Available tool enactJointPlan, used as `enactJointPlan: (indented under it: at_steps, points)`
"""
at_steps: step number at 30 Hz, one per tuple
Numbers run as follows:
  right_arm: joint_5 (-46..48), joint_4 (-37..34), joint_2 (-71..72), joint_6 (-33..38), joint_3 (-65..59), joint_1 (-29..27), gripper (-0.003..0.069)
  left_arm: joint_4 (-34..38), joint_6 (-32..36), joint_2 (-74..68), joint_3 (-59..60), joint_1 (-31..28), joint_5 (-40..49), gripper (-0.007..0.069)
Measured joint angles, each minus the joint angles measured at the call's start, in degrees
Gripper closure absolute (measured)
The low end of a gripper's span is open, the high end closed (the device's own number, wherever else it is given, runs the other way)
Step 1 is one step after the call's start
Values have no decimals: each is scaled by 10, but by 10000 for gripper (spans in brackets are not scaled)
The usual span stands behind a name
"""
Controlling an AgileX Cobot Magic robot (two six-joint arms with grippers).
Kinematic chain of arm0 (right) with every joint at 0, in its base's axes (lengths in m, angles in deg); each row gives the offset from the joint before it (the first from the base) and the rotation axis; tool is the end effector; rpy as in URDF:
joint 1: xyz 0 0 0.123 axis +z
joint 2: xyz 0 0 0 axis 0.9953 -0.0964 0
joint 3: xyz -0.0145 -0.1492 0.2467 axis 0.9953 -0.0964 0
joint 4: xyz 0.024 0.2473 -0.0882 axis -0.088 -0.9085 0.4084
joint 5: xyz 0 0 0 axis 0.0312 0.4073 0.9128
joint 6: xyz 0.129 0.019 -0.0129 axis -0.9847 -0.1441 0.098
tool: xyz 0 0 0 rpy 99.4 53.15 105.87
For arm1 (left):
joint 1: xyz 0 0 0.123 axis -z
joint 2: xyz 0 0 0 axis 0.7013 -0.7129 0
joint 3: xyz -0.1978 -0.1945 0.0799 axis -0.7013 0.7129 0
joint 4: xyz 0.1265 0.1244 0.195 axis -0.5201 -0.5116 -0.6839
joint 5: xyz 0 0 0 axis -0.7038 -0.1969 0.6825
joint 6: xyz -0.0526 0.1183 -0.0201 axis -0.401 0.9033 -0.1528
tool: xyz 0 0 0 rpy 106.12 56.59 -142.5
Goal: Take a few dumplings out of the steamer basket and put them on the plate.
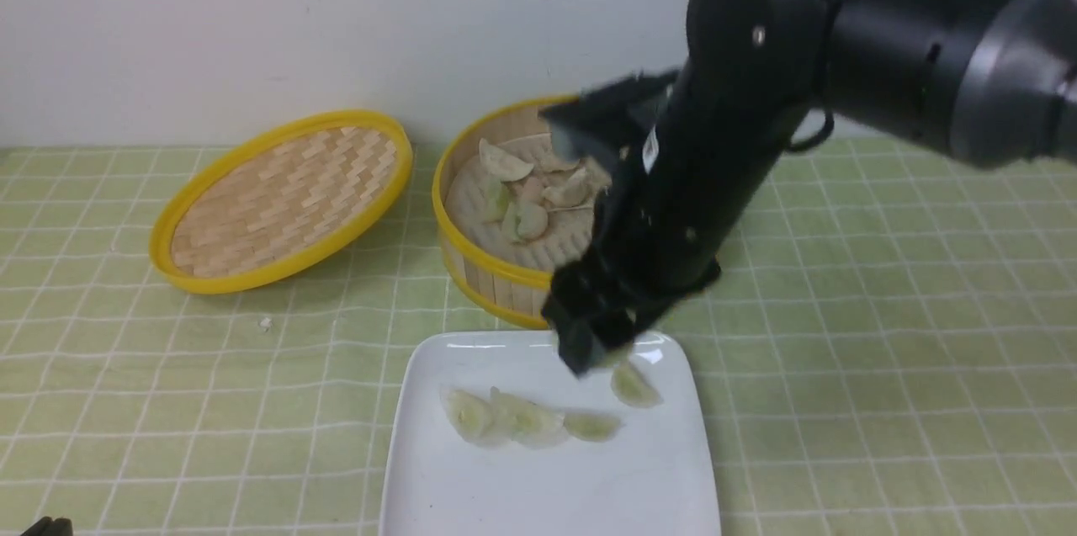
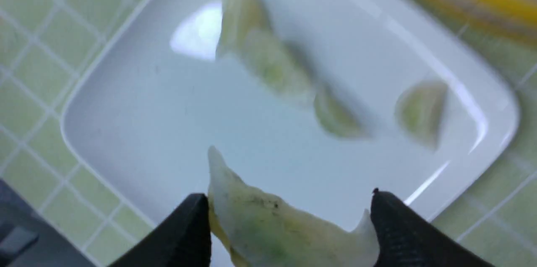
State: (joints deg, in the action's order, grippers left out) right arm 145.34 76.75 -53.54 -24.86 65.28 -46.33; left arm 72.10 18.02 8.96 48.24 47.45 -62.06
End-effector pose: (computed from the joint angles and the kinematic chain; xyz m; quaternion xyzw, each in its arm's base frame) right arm 0.2882 0.2610 0.2274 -0.3374 0.9331 0.1207 0.0309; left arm 0.1003 -0.0072 0.1623 0.0534 0.7941 -0.0003 0.6054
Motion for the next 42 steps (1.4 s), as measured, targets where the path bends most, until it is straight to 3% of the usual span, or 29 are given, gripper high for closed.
enactJointPlan:
  at_steps: [6, 12, 15, 22, 28, 33, 42]
  points:
    - [-95, -17, -16, -32, -101, 4, 220, 0, 0, 0, 0, 0, 0, 631]
    - [-137, -38, -58, -36, -107, 4, 220, 0, 0, 0, 0, 0, 0, 631]
    - [-138, -38, -68, -36, -107, 4, 216, 0, 0, 0, 0, 0, 0, 631]
    - [-121, -16, -70, -32, -82, 4, 116, 0, 0, 0, 0, 0, 0, 631]
    - [-58, -12, -62, -32, -27, 4, 106, 0, 0, 0, 0, 0, 0, 631]
    - [-21, 5, -5, -35, -12, 4, 182, 0, 0, 0, 0, 0, 0, 631]
    - [8, 96, 221, -119, -12, 4, 531, 0, 0, 0, 0, 0, 0, 631]
